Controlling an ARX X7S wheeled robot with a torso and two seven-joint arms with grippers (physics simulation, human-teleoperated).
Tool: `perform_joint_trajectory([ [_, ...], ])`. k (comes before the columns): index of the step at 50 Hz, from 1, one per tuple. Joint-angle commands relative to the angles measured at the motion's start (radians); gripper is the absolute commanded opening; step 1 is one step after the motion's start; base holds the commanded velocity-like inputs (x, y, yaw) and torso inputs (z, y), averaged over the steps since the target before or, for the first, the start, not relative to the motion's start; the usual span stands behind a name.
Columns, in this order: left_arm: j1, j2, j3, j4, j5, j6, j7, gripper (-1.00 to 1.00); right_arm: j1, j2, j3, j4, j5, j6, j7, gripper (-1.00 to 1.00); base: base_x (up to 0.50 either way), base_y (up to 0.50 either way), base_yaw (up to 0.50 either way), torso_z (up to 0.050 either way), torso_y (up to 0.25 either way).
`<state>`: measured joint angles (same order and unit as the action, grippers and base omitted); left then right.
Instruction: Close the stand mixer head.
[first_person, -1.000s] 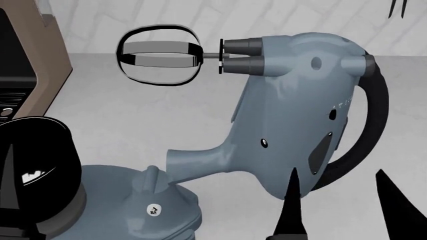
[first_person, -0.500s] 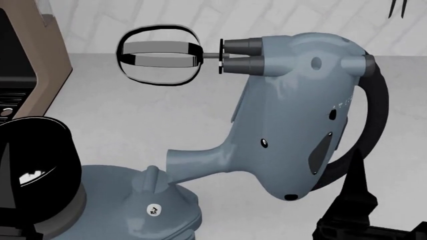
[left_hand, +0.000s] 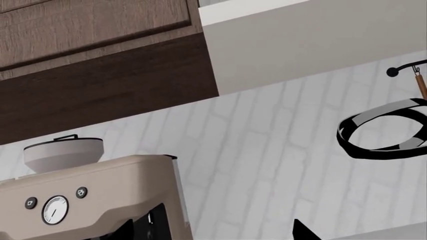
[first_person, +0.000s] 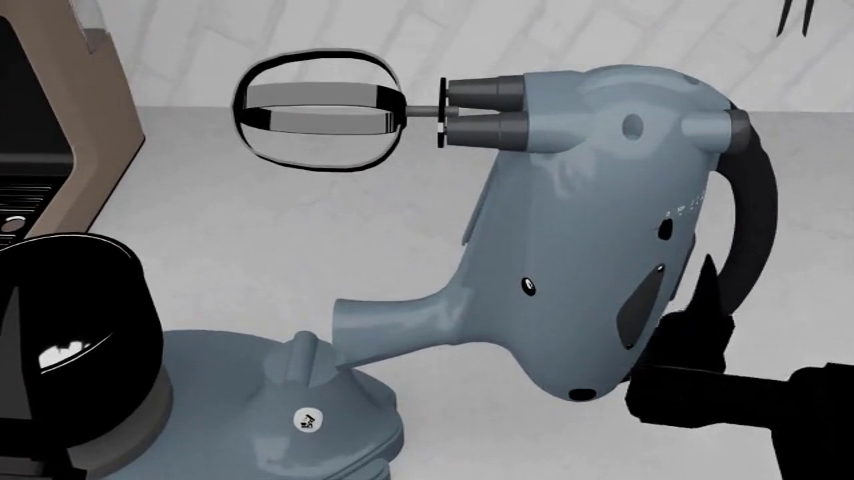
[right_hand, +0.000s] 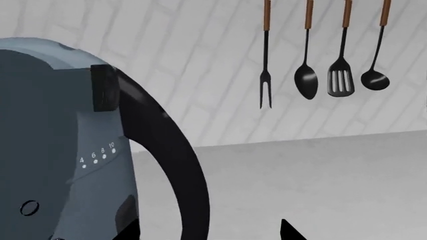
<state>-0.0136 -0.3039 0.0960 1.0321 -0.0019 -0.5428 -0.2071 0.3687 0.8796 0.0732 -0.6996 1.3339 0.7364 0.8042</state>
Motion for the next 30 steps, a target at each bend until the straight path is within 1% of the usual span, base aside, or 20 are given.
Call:
perform_joint_trajectory([
  [1,-0.013,0.025,-0.025,-0.034,0.026,-0.022,-0.01,1.0,0.203,-0.021,-0.108,0.112,0.004,0.126,0.038,1.0,0.0,0.0,0.0,0.0,0.0],
  [11,-0.011,0.021,-0.031,-0.027,0.02,-0.026,-0.014,1.0,0.215,-0.035,-0.135,0.152,-0.022,0.13,0.024,1.0,0.0,0.0,0.0,0.0,0.0],
  [18,-0.01,0.018,-0.03,-0.028,0.018,-0.023,-0.016,1.0,0.252,-0.049,-0.175,0.192,-0.041,0.15,0.012,1.0,0.0,0.0,0.0,0.0,0.0],
  [27,-0.008,0.014,-0.037,-0.026,0.011,-0.019,-0.019,1.0,0.315,-0.08,-0.24,0.258,-0.059,0.194,0.005,1.0,0.0,0.0,0.0,0.0,0.0],
  [30,-0.009,0.014,-0.038,-0.02,0.01,-0.025,-0.02,1.0,0.368,-0.096,-0.267,0.276,-0.026,0.235,0.005,1.0,0.0,0.0,0.0,0.0,0.0],
])
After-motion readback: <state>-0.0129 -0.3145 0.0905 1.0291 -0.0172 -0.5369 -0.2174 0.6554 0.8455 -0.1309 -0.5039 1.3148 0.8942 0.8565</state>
